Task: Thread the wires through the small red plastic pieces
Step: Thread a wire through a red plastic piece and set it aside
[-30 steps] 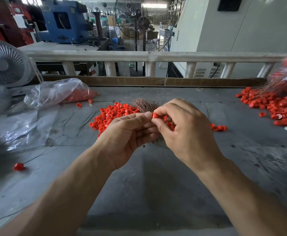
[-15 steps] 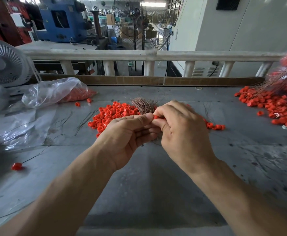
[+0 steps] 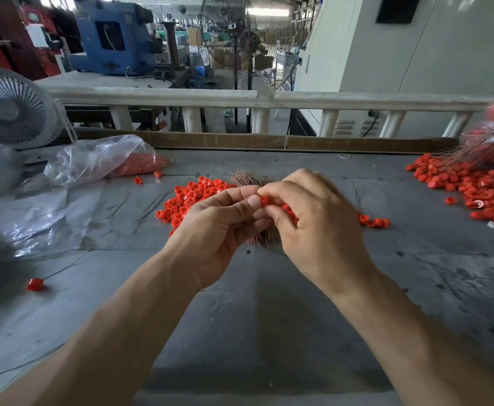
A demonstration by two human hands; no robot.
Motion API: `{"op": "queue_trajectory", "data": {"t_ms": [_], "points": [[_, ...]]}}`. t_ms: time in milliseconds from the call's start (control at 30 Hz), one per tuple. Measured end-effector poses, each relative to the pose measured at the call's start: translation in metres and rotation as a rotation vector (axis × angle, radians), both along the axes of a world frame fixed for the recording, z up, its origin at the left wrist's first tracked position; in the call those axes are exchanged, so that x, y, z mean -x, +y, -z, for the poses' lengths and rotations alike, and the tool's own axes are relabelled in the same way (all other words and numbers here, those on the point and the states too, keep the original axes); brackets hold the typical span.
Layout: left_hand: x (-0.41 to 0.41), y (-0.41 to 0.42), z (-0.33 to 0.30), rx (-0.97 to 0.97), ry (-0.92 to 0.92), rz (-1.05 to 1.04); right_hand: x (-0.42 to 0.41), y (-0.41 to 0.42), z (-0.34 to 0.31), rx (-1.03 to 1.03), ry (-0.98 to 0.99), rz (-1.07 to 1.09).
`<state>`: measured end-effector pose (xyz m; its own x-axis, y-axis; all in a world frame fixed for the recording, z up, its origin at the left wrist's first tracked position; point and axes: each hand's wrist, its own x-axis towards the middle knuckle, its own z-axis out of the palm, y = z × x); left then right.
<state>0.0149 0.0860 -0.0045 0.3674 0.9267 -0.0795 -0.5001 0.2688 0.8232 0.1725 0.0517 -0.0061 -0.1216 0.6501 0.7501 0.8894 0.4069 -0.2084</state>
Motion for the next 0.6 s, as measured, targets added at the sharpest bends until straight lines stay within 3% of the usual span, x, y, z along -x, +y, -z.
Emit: {"op": "queue_trajectory", "data": {"t_ms": [600], "points": [[0.0030, 0.0054, 0.0056, -0.112, 0.151, -0.102, 0.0000, 0.0032, 0.0030, 0.131, 0.176, -0.150]]}}
